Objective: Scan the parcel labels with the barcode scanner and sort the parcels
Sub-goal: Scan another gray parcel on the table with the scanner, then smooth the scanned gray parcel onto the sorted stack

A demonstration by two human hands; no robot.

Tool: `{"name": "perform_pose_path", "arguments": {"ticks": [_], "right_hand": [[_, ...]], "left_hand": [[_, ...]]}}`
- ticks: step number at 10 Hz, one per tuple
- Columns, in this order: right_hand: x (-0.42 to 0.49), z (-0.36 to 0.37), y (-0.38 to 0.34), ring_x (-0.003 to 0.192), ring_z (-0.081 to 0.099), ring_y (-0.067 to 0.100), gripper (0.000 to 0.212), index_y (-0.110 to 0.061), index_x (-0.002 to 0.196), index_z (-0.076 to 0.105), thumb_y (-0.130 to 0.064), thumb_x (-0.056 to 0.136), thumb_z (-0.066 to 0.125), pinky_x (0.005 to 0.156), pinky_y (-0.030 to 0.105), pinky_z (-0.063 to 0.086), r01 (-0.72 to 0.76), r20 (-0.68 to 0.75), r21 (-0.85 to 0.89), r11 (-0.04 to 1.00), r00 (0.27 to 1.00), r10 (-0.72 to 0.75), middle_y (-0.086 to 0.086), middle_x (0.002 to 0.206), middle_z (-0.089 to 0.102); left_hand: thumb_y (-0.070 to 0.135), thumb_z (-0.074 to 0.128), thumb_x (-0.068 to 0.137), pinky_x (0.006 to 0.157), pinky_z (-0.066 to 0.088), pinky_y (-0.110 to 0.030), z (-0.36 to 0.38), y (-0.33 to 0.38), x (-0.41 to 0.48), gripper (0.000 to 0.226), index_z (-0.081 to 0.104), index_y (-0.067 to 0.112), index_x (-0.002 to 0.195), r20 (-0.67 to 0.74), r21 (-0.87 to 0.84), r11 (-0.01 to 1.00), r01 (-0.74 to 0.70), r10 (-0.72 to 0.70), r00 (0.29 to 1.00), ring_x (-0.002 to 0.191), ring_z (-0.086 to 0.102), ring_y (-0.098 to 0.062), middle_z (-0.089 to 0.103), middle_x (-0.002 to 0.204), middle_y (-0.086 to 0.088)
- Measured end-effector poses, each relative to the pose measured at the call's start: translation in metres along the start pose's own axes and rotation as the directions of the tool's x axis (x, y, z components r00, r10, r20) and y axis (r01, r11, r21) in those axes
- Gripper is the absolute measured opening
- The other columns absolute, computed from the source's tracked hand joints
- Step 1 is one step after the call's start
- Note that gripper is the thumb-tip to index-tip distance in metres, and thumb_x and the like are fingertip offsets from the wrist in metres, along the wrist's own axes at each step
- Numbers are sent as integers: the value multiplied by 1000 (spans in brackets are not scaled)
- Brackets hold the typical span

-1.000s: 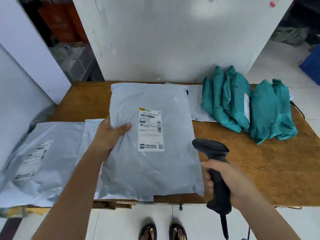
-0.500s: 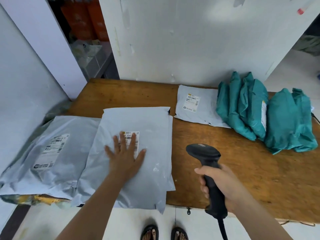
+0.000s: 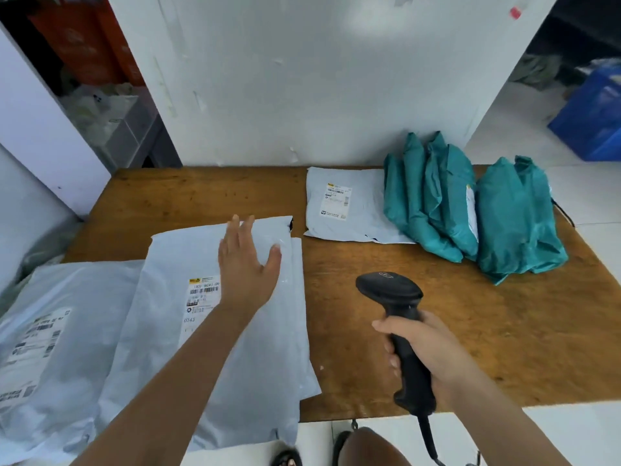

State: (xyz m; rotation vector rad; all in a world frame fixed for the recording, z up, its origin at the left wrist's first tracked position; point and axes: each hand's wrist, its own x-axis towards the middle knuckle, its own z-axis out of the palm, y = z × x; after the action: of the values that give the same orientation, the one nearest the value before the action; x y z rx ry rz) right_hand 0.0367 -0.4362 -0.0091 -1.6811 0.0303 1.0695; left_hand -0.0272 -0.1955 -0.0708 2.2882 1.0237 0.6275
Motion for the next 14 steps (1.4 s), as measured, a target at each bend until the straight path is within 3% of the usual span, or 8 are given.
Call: {"name": "perform_pose_path", "arguments": {"ticks": [2,3,5,6,7,8,12,14], "right_hand": [[34,-64,-30,41,43,19,15,-3,87,55,-8,82,68,44,27,38,11,-62,7,1000,998,-10,9,53,50],[54,-98,-49,41,43,19,16,-3,86,53,-8,82,68,44,26,38,8,-74,12,1000,997,-7,9,53,50],[89,-144,-72,41,44,17,24,-6,68,49,-11,83,67,43,24,39,-10,-71,-25,1000,997,8,5,51,49],[100,-152,-73,41,44,16,24,-7,68,49,-12,84,66,42,23,40,-35,-70,-31,999,997,33,4,49,49],[102,-155,-72,40,44,16,23,-7,68,49,-11,84,66,42,23,39,-42,-68,-38,998,997,39,4,49,49],[100,-155,-70,41,44,17,20,-6,72,51,-10,84,66,43,24,39,-47,-70,-22,999,997,45,5,50,49],[46,-98,-1,40,43,18,15,-6,81,51,-7,83,66,41,25,38,-70,-74,92,993,994,77,9,53,51],[4,-56,50,38,42,19,14,-5,79,52,-5,81,65,40,23,37,-116,-57,101,988,991,122,10,51,51]], "left_hand": [[15,47,95,94,43,-29,109,55,55,36,47,11,131,387,-22,993,-113,113,915,114,55,-27,43,138,-11],[20,49,95,101,42,-40,160,52,83,47,35,3,137,507,93,984,154,-180,843,118,49,-38,34,139,-24],[33,64,87,107,35,-49,208,34,125,84,17,-10,142,324,196,880,432,-474,819,132,35,-42,37,142,-28],[24,70,83,95,46,-44,219,33,141,62,41,-8,129,329,53,833,551,-536,778,118,50,-42,52,129,-26],[0,54,86,78,44,-36,220,39,136,25,58,-7,109,332,-73,794,603,-551,766,107,57,-42,61,112,-25],[-5,46,84,77,43,-34,216,47,115,23,58,-5,105,321,-126,816,564,-504,802,105,58,-42,63,105,-22],[-9,48,85,82,41,-22,157,58,-108,60,34,10,140,612,-152,807,570,-376,696,113,53,-25,51,133,-4],[-10,50,84,63,50,-10,97,9,-171,62,34,14,139,649,-187,779,599,-360,671,90,53,-11,53,130,-9]]}}
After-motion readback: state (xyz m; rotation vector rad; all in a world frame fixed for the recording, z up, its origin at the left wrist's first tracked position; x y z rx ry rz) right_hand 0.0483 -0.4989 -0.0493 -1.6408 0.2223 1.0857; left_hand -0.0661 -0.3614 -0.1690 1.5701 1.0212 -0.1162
